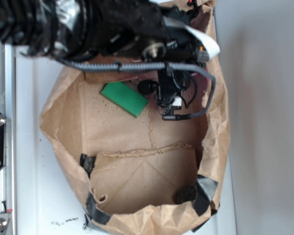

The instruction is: Grab the pink bunny.

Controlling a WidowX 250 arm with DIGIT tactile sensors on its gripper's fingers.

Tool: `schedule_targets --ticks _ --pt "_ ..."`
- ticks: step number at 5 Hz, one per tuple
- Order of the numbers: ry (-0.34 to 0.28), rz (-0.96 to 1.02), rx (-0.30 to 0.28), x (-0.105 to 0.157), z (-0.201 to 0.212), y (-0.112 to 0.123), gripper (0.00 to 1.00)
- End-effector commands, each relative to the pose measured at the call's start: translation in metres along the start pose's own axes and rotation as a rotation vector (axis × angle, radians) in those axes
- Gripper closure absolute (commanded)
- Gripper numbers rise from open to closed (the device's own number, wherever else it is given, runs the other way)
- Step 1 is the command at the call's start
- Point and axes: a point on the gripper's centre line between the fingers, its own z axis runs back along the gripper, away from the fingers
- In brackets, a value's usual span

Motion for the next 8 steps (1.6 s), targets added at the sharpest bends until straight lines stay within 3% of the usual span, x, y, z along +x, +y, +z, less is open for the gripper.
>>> schedule_targets --ticks 1,2,3,4,8 --pt "-0.037 0.035 0.076 0.0188 -0.0068 0.0080 0.00" --pt "-0.049 0.030 0.092 0.0185 -0.0102 0.0058 0.00" --pt "-0.060 0.036 0.091 0.0169 -0.0099 0.0049 0.64" --pt "-0.060 0.043 0.086 0.0164 -0.0084 0.0054 1.00" --pt "-0.072 0.052 0.084 0.0153 -0.0074 0.0064 1.00"
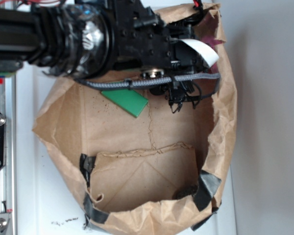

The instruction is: Grab the pink bunny.

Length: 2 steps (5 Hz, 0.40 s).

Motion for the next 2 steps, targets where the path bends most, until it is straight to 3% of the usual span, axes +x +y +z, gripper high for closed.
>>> schedule_targets --ticks 1,2 --pt "0.008 0.005 -0.013 0.008 0.025 0.011 1.00" --pt "0.041 0.010 -0.106 0.012 0.068 0.012 1.00"
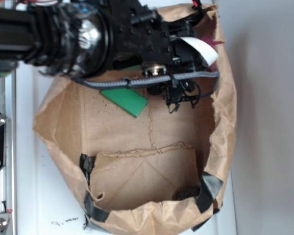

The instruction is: Grab the pink bunny.

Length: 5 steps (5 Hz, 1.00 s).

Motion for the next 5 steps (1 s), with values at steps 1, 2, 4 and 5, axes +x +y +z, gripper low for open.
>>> schedule_targets --ticks 1,2,4,5 --pt "-0.022 0.007 -0.115 0.020 0.090 0.007 1.00" --pt "-0.006 -0.005 -0.147 0.022 0.118 -0.002 1.00" --pt "0.015 -0.019 -0.147 0.022 0.144 -0.009 1.00" --pt "0.064 0.022 -0.113 0.030 0.164 -0.019 1.00"
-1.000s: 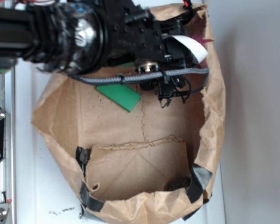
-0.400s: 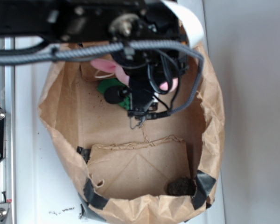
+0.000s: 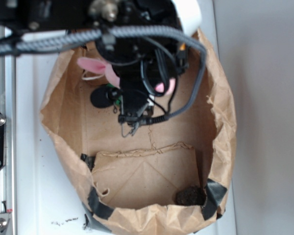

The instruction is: Grab the pink bunny.

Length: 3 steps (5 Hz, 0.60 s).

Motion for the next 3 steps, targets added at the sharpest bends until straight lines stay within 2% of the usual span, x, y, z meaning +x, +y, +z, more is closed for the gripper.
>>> schedule_targets --ticks 1,3 --pt "0.049 0.084 0.024 0.028 0.053 -0.018 1.00" --pt "0.038 0.075 0.012 0.030 0.052 -0.031 1.00"
